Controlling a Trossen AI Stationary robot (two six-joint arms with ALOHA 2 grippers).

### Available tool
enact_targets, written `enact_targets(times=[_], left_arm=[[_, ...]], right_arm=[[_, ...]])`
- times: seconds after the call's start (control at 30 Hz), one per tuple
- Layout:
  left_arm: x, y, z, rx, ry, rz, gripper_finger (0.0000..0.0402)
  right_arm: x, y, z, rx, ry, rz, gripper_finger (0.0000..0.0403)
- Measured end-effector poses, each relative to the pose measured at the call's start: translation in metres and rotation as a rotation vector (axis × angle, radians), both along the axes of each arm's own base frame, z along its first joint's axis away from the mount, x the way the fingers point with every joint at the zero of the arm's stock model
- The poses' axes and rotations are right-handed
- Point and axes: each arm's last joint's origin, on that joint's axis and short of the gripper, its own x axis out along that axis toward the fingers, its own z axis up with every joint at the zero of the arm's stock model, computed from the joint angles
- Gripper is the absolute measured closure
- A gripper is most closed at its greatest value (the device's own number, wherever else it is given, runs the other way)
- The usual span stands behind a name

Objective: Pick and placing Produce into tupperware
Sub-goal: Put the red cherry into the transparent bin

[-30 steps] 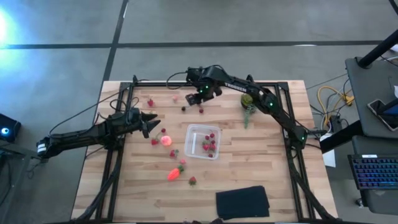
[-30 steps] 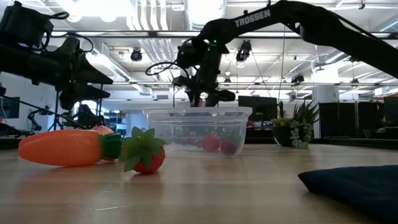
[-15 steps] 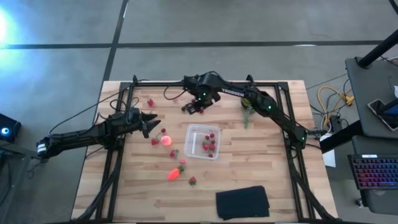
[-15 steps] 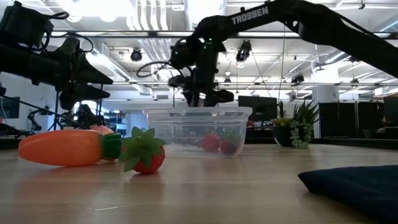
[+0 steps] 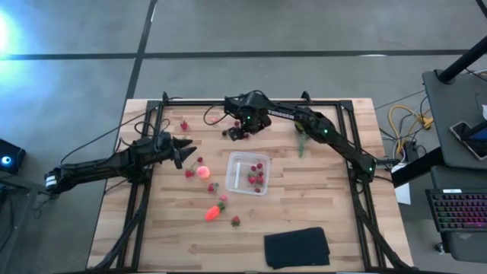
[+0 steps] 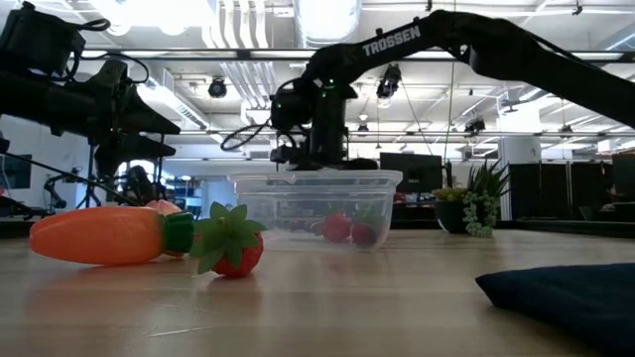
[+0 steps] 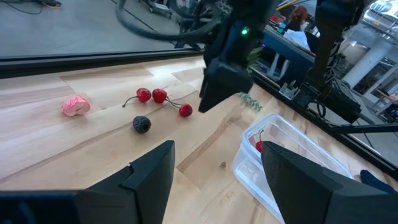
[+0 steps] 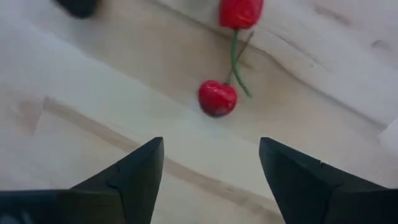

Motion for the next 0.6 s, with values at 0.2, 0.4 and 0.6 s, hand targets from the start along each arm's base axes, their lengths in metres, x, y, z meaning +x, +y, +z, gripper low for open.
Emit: enact_targets(times=[0.2, 0.4, 0.6], left_arm=[[0.0, 0.0, 0.0, 0.0, 0.0, 0.0, 0.0175], [0.0, 0.0, 0.0, 0.0, 0.0, 0.0, 0.0175], [0.0, 0.0, 0.0, 0.0, 0.0, 0.0, 0.0175]], right_arm=[[0.0, -0.01, -0.021, 0.121, -0.004, -0.045, 0.0145], [-0.005, -0.023, -0.021, 0.147, -0.02, -0.104, 0.0145], [-0.003, -0.024, -0.021, 0.226, -0.054, -0.153, 0.0149]])
